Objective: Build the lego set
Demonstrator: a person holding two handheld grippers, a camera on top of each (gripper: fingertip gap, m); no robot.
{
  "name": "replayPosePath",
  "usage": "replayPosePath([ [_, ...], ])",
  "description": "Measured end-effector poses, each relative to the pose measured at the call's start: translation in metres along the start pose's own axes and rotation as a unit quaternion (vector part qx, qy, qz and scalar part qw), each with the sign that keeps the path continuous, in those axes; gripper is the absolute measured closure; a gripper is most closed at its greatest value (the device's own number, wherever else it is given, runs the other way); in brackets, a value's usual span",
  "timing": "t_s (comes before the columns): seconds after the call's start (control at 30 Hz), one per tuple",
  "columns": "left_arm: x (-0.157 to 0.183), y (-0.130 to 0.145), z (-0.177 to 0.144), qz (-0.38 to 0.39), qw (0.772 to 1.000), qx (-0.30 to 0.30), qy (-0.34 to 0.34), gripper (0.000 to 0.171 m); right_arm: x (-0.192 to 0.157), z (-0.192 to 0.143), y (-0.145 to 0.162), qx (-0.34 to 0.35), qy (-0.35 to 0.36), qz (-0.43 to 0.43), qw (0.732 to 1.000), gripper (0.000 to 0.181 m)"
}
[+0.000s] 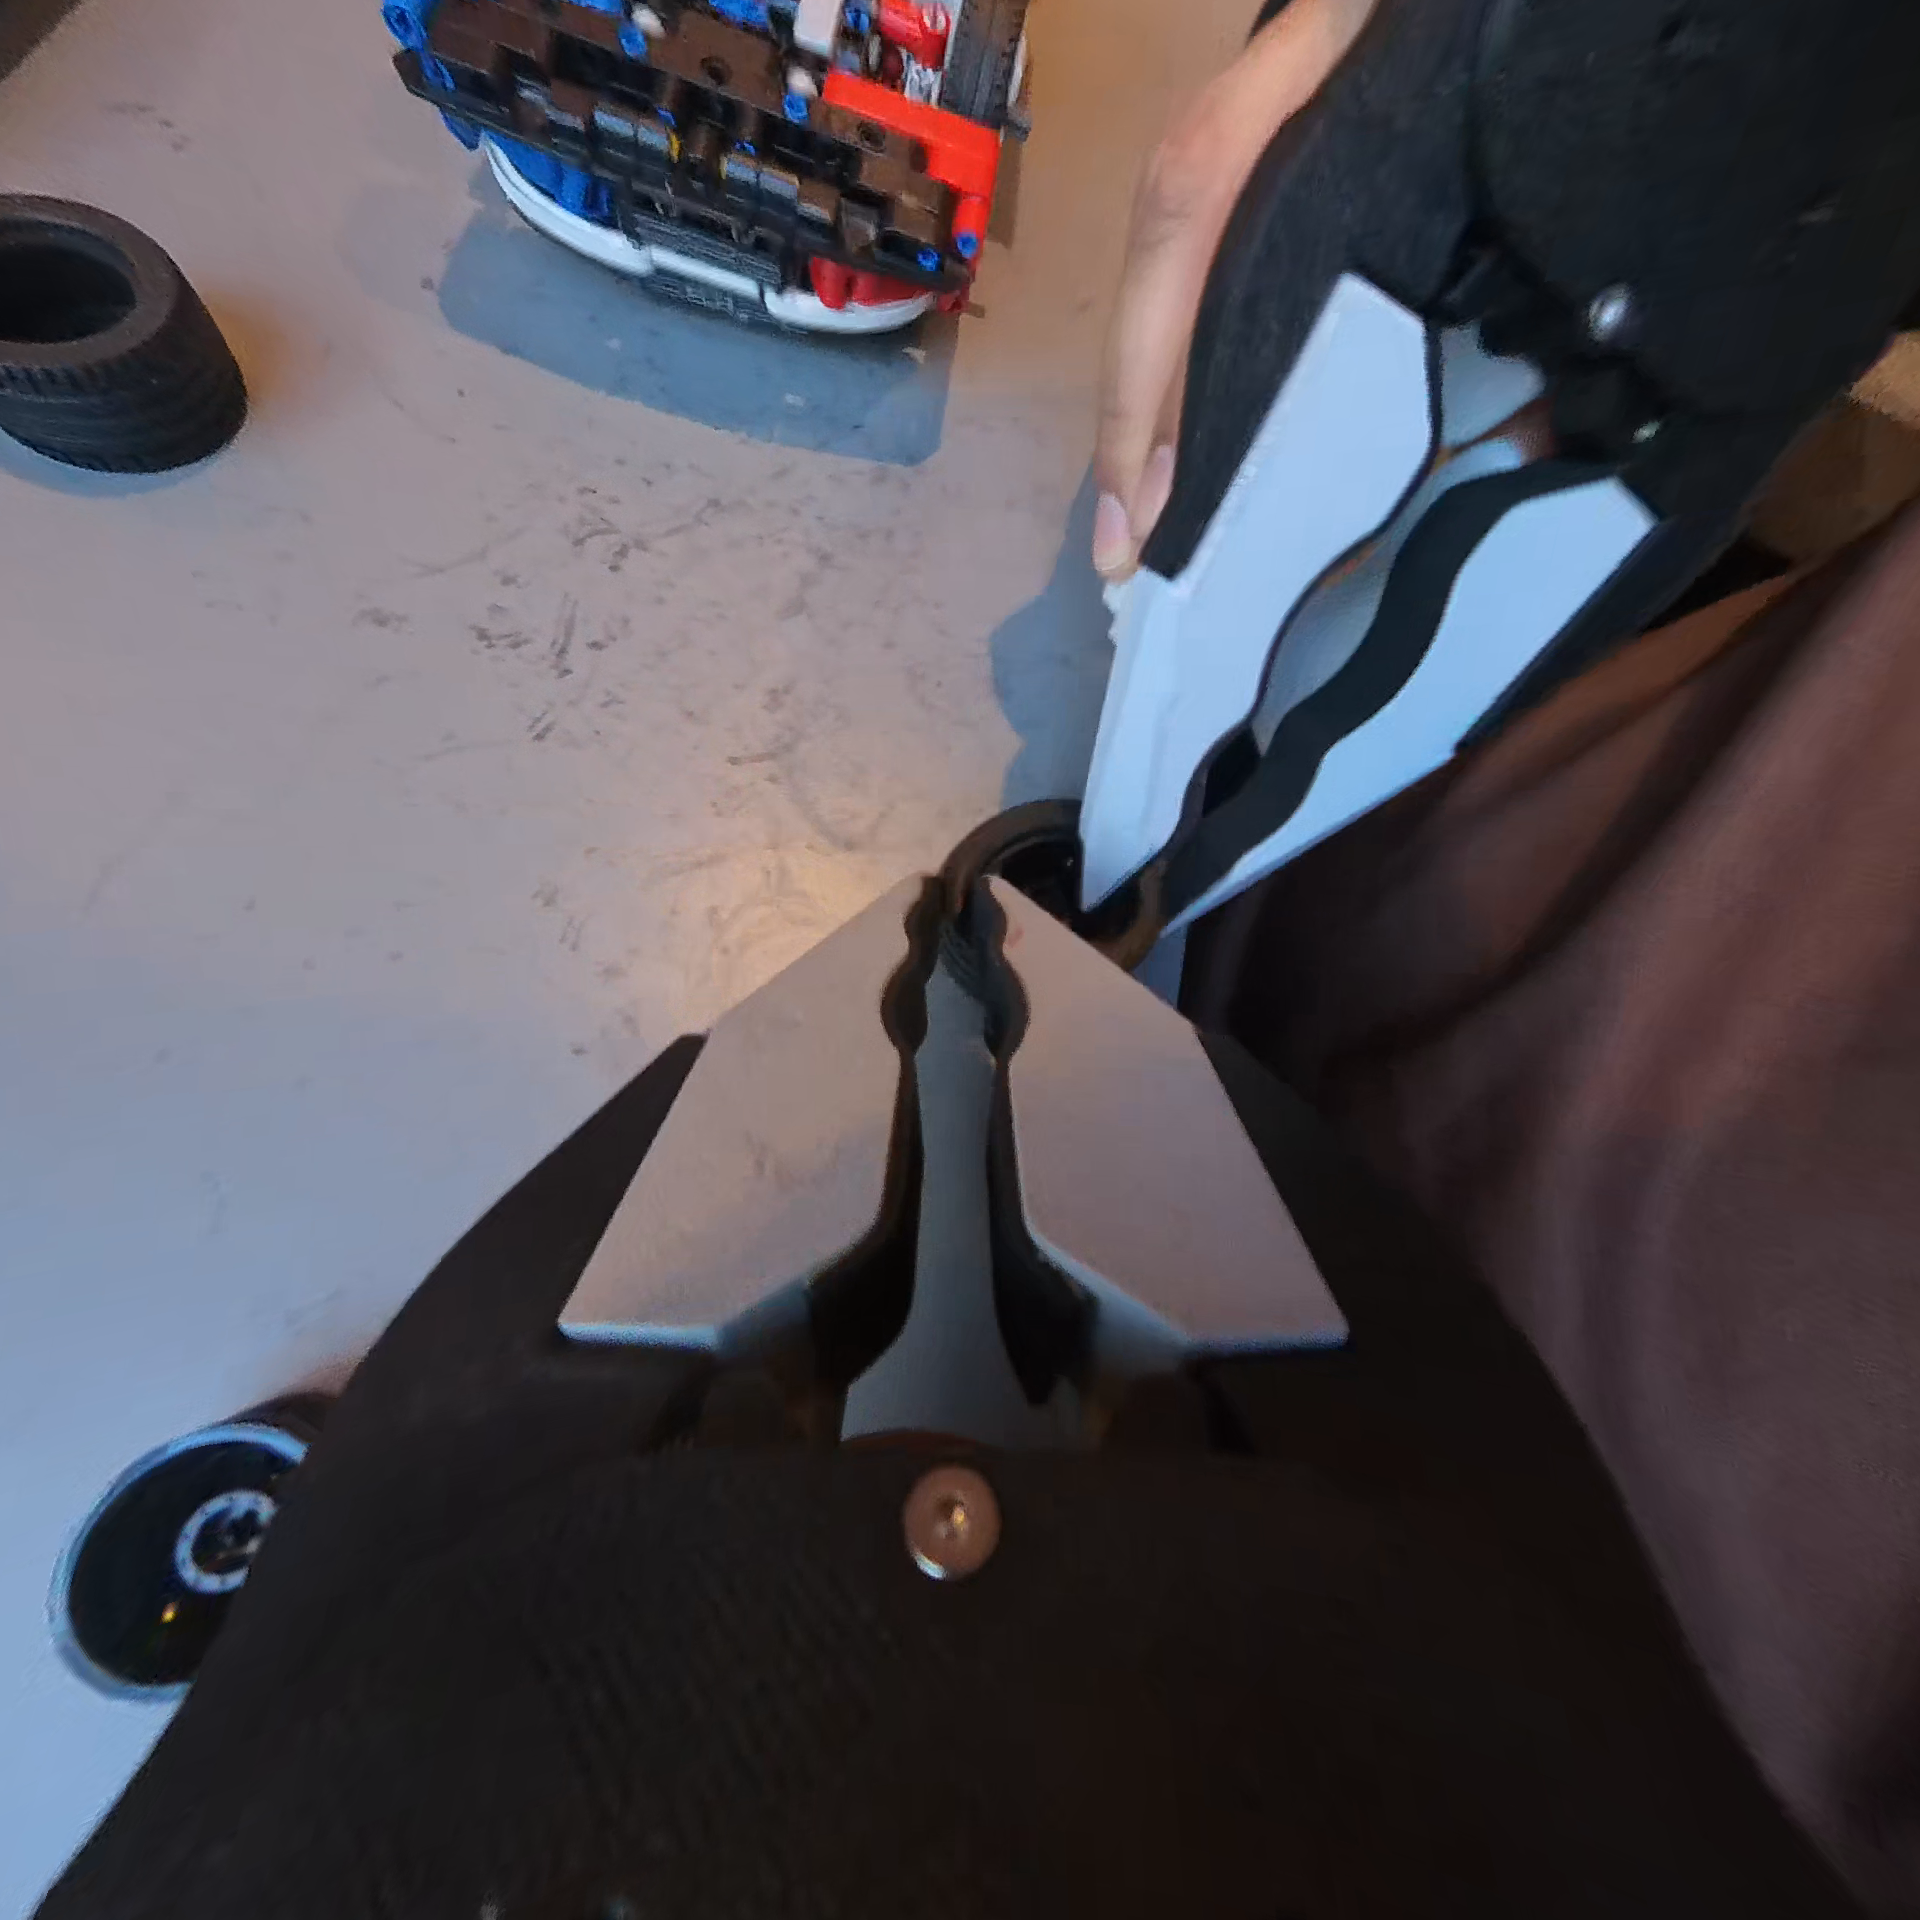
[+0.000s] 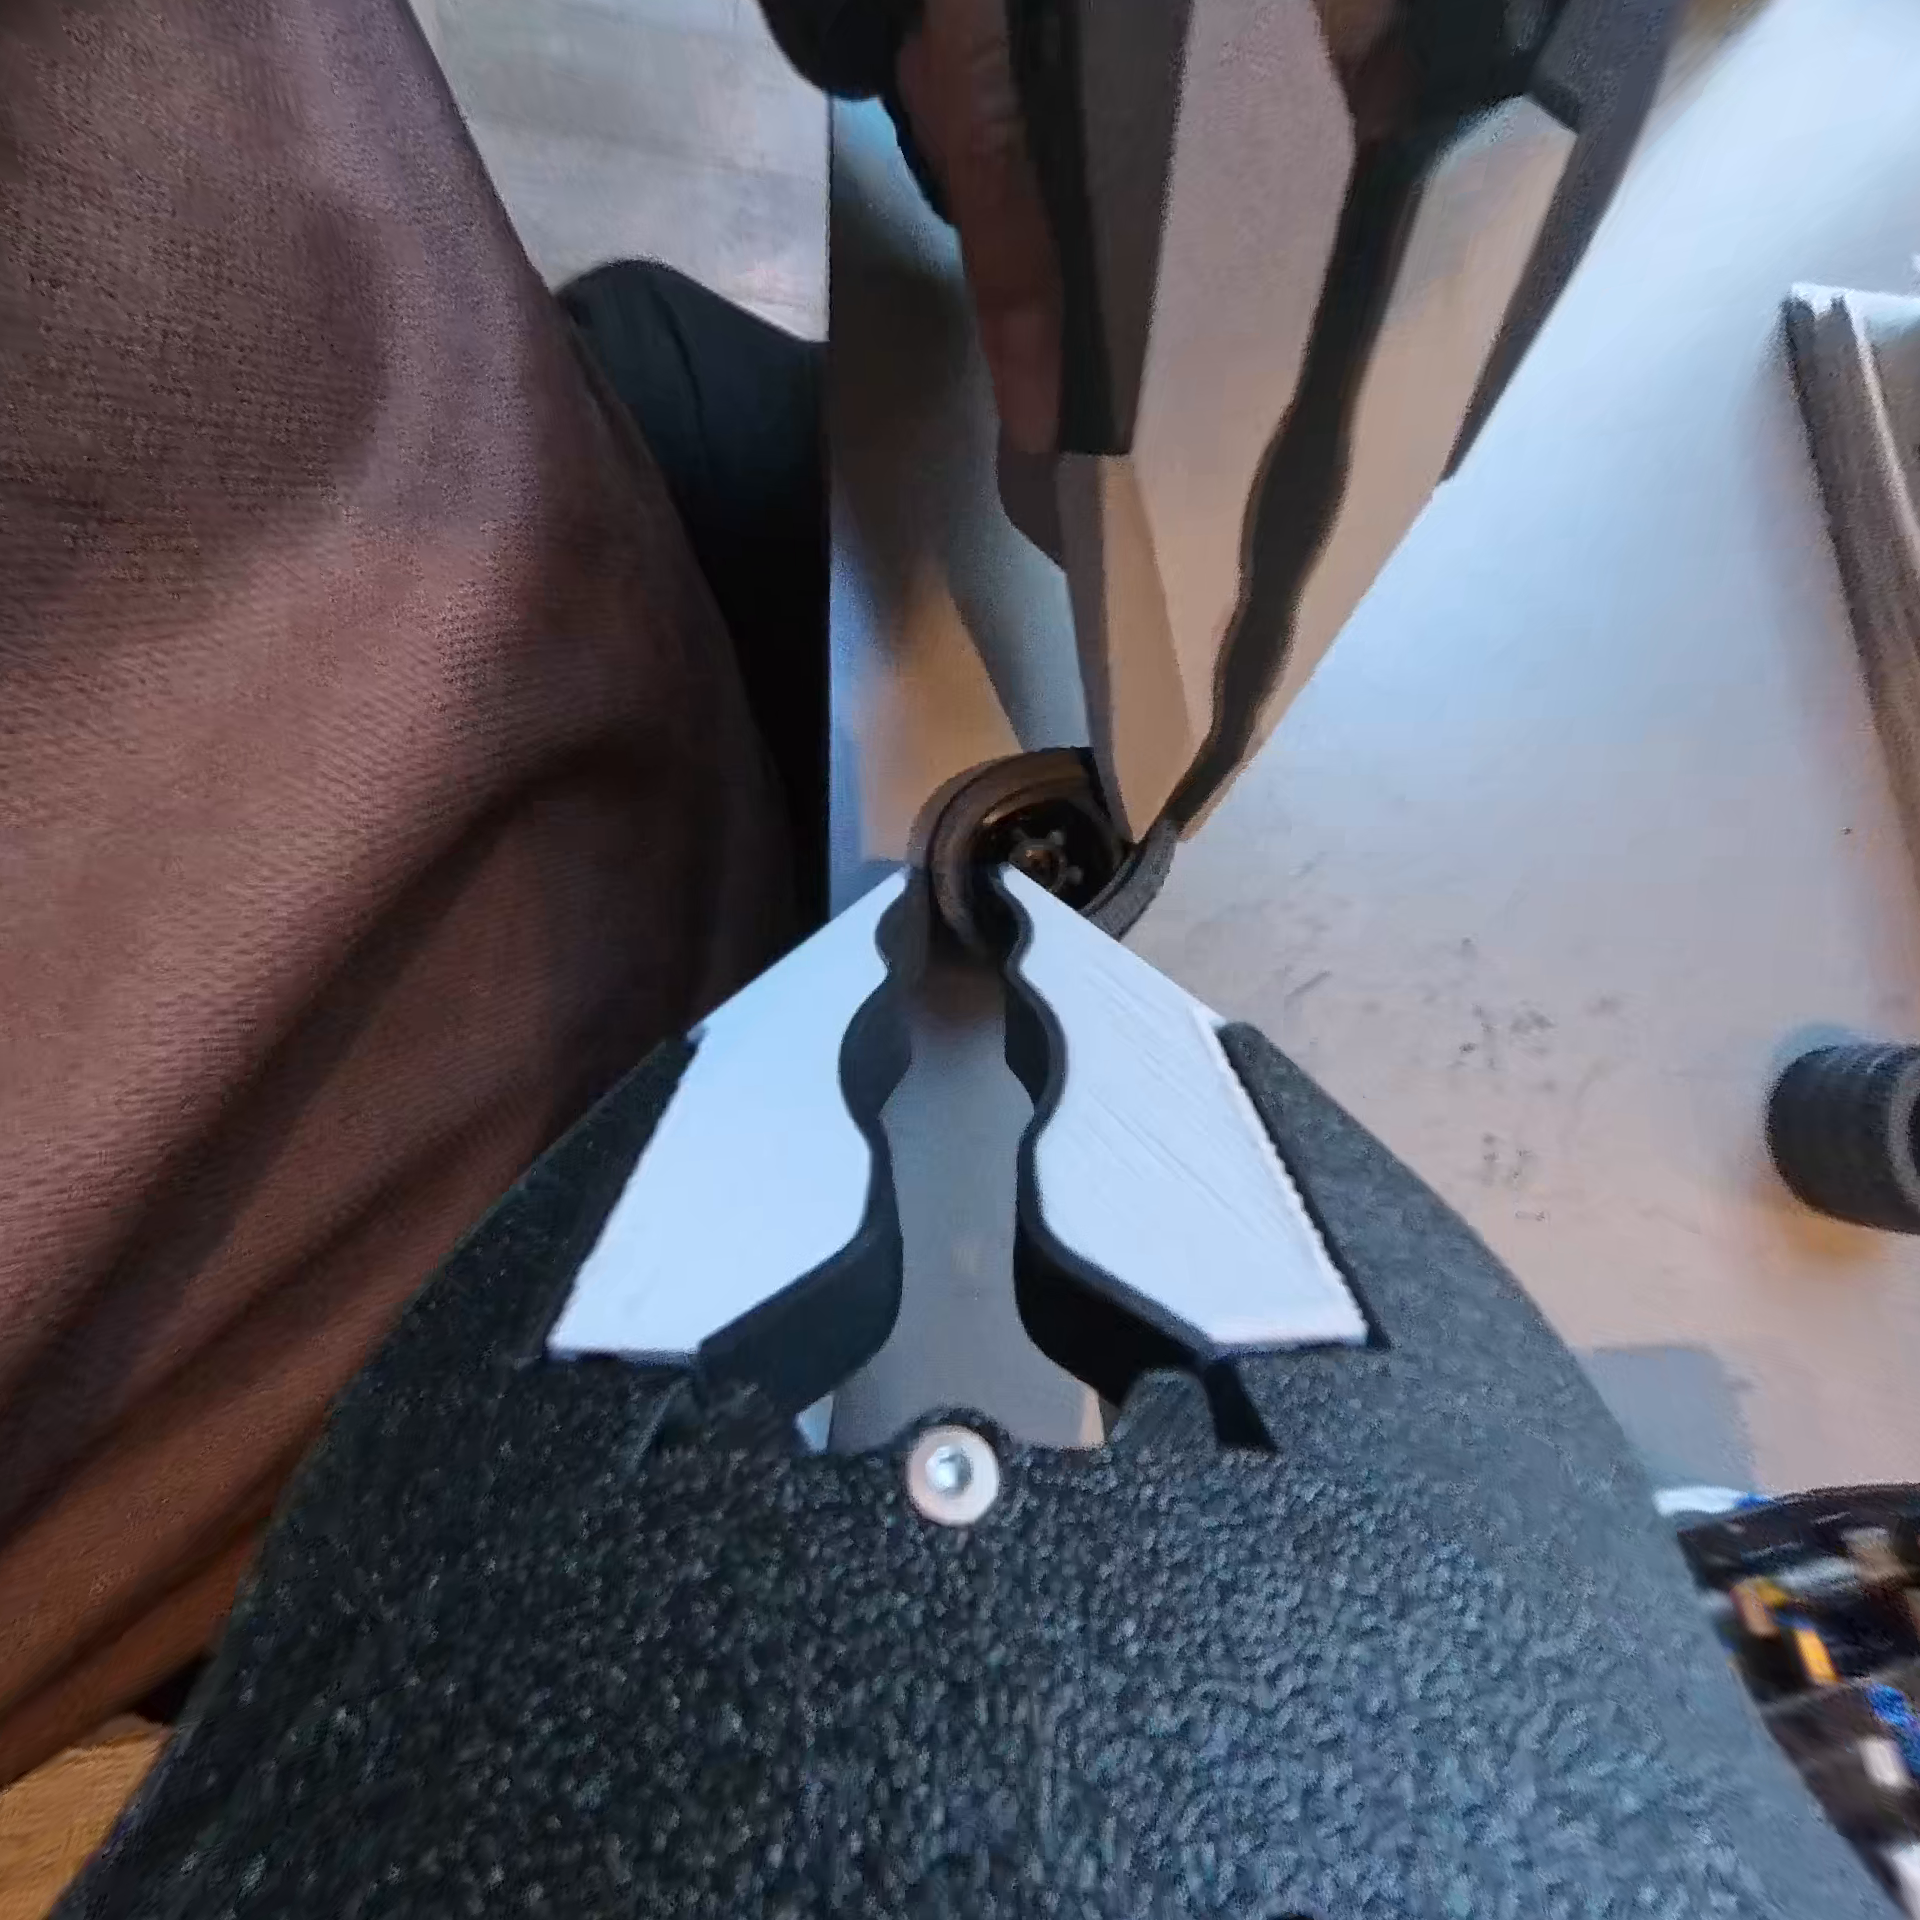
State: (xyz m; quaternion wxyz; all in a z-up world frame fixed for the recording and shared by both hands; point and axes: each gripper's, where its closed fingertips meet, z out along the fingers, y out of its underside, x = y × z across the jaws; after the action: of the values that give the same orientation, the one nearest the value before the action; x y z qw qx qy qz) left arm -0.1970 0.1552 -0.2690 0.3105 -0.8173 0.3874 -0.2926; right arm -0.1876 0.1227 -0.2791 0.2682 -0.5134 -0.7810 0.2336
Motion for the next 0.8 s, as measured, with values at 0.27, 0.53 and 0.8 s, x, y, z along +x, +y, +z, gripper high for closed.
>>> replayPosePath([
  [0.27,0.003,0.006,0.002,0.025,1.0,-0.013,-0.014,0.169,0.012,-0.023,-0.013,0.071,0.005,0.11,0.991,0.172],
  [0.53,0.007,0.007,0.002,0.027,0.998,-0.012,-0.059,0.17,0.023,-0.013,0.0,0.03,-0.008,0.257,0.966,0.171],
  [0.8,0.013,0.01,0.001,-0.028,0.999,-0.011,-0.027,0.169,0.016,-0.008,0.001,0.007,-0.032,0.252,0.967,0.18],
])
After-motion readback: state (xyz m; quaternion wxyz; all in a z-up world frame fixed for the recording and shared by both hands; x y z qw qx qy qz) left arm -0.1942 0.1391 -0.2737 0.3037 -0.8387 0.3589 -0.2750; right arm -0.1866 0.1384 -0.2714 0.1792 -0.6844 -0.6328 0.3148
